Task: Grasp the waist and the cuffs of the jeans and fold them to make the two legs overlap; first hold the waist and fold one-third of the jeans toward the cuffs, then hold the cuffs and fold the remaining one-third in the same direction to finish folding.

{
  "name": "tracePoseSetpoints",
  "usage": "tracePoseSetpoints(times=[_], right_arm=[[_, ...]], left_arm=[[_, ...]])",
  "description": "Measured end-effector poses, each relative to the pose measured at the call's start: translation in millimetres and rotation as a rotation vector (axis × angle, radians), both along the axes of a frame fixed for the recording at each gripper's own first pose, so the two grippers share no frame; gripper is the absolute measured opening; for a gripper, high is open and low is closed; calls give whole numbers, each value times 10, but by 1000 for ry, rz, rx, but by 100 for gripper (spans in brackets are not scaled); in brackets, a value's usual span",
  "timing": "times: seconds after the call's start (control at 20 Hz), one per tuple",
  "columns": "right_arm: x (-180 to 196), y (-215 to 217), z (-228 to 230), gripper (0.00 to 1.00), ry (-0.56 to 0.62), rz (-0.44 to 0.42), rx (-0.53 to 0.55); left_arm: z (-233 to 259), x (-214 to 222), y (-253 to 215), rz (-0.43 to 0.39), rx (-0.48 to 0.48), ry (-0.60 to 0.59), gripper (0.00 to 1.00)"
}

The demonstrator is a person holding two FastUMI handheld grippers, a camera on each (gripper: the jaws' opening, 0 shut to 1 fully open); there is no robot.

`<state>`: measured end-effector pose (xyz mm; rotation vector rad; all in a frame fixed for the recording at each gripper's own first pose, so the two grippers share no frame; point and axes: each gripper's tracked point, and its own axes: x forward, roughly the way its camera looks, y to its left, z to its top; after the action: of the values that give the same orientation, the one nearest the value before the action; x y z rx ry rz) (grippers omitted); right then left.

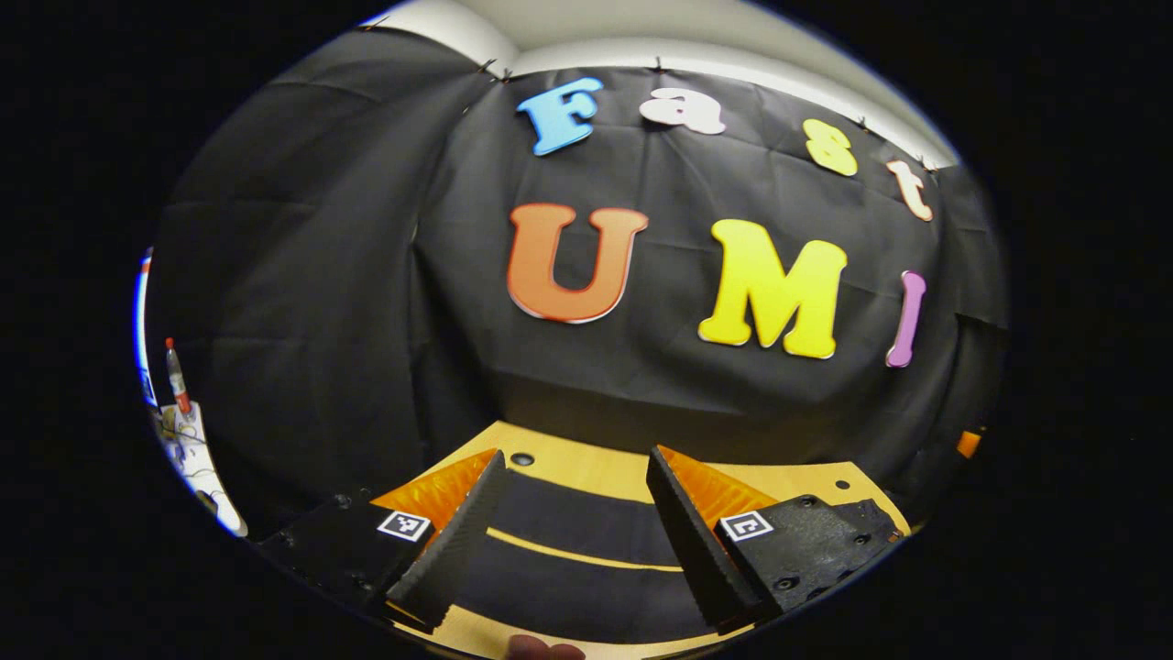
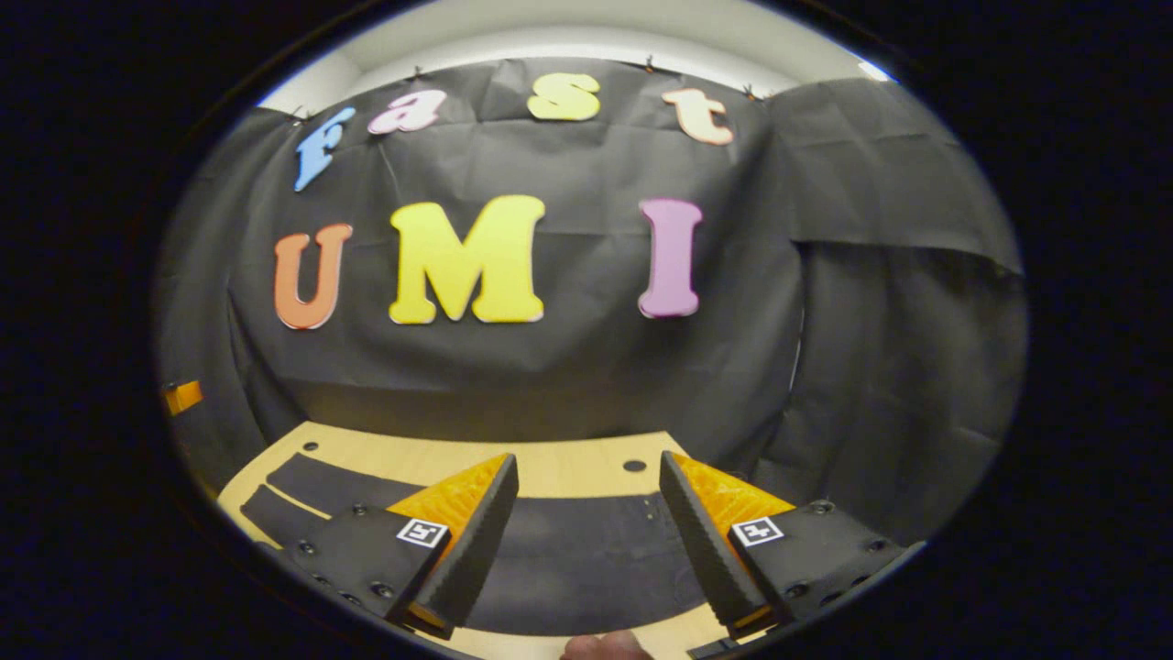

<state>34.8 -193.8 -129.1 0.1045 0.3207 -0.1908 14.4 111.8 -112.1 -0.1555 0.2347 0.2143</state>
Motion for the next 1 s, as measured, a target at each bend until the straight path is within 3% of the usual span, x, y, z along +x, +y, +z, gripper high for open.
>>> tracePoseSetpoints(times=[0.2,0.35,0.45,0.5,0.55,0.65,0.7,0.75,0.8,1.0], right_arm=[[58,-637,-528,94,95,-139,93],[5,-910,-741,98,139,-209,141],[-92,-1037,-901,99,179,-211,116],[-134,-1097,-989,94,205,-205,99],[-180,-1156,-1073,99,234,-204,96],[-266,-1237,-1244,99,293,-198,114],[-316,-1257,-1333,94,319,-194,118],[-356,-1270,-1425,99,350,-192,122],[-395,-1280,-1513,94,378,-191,136],[-452,-1291,-1815,99,449,-241,238]], left_arm=[[-409,-140,501,123,-80,90,99],[-638,-279,705,175,-101,148,99],[-825,-336,709,154,-121,192,99],[-938,-357,720,144,-137,220,99],[-1051,-378,727,141,-165,244,99],[-1344,-434,706,155,-272,296,99],[-1482,-474,674,169,-342,325,99],[-1605,-494,650,182,-413,344,99],[-1689,-507,639,210,-473,354,99],[-2064,-588,769,349,-700,373,99]])
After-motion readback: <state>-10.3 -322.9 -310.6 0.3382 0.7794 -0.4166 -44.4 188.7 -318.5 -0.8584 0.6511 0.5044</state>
